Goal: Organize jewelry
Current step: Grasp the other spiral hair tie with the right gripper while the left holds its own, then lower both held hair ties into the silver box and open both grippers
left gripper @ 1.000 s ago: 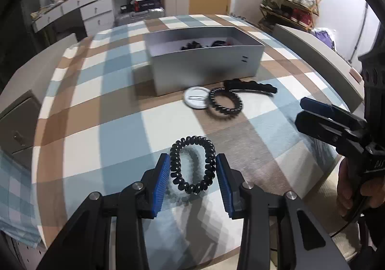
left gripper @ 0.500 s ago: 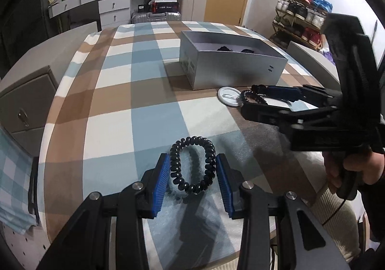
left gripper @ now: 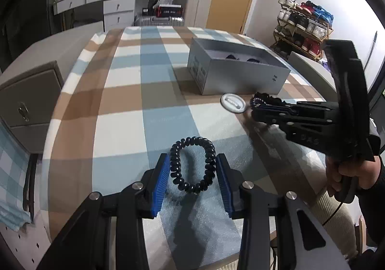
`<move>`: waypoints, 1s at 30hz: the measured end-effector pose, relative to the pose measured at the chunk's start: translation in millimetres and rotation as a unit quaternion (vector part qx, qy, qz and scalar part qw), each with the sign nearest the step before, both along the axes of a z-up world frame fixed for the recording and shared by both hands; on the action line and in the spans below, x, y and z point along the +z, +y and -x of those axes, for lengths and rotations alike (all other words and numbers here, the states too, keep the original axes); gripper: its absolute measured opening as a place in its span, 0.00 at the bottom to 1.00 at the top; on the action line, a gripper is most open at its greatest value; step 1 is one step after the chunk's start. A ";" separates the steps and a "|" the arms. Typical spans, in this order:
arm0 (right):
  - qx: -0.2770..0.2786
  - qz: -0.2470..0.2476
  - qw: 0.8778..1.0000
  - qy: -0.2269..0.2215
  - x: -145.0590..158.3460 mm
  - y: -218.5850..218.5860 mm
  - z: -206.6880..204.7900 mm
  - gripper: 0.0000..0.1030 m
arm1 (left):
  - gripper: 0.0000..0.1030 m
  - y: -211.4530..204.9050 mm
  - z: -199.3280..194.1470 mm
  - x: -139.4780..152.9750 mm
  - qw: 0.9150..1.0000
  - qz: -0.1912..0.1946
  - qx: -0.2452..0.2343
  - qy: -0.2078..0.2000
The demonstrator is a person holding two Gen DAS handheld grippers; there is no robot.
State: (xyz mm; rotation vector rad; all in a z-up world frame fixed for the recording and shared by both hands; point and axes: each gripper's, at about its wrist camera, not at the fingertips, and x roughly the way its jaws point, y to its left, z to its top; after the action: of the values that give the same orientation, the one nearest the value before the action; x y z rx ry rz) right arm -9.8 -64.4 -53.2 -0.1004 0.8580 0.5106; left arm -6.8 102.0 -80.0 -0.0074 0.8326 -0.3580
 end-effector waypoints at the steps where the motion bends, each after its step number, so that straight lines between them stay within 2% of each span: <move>1: -0.002 -0.011 1.000 -0.003 3.5 -4.9 2.7 0.09 | 0.32 -0.4 0.5 1.3 1.000 0.000 -0.001 -0.002; 7: -0.001 -0.042 0.999 -0.013 16.6 -15.5 17.9 0.09 | 0.32 -4.7 -2.0 6.0 1.000 -0.006 0.000 -0.004; 10: -0.001 -0.074 0.997 0.003 16.8 -21.0 21.7 0.09 | 0.32 -8.7 -2.1 11.2 1.000 -0.008 0.001 -0.007; 15: -0.010 -0.089 0.996 -0.002 17.6 -31.1 28.5 0.09 | 0.32 -18.7 -0.9 21.1 1.000 -0.017 -0.002 -0.017; 22: -0.032 -0.119 0.992 -0.024 30.8 -59.6 35.1 0.09 | 0.32 -38.9 -10.9 36.4 0.999 -0.021 -0.008 -0.028; 30: -0.054 -0.139 0.986 -0.070 55.9 -86.0 23.0 0.09 | 0.32 -59.6 -33.3 56.0 0.998 -0.015 -0.015 -0.057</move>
State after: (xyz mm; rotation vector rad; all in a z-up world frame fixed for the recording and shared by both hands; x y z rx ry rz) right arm -32.8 -150.5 2.7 0.1647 0.6442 0.5103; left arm 26.6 42.4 -23.9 0.0527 0.7263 -0.3703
